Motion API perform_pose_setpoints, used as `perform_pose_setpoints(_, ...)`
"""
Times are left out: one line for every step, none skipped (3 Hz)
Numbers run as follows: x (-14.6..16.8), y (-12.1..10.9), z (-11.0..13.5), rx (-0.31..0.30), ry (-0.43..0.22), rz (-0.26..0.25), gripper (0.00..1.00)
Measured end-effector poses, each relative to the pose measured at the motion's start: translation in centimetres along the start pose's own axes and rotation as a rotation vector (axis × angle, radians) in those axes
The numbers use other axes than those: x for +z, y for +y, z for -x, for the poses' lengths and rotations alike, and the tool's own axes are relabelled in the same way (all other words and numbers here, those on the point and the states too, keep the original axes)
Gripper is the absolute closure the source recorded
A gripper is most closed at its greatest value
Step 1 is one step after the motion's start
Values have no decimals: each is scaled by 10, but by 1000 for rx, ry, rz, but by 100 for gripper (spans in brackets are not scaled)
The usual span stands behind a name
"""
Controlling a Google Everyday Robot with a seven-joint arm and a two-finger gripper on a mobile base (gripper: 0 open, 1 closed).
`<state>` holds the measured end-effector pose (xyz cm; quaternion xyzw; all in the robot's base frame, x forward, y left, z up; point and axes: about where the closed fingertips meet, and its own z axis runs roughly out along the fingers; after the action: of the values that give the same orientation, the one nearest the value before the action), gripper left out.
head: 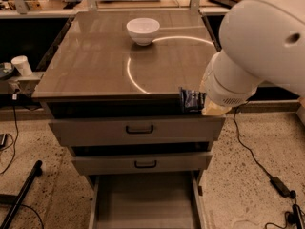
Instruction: Place rxbar blueberry into bottom drawer
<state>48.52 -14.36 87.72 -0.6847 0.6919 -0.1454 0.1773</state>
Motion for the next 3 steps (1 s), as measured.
perform_pose_setpoints(26,16,-1,19,3,-13,100)
perform_pose_setpoints(27,16,-1,19,3,-13,100)
perform_pose_setpoints(32,27,0,40,1,2,100)
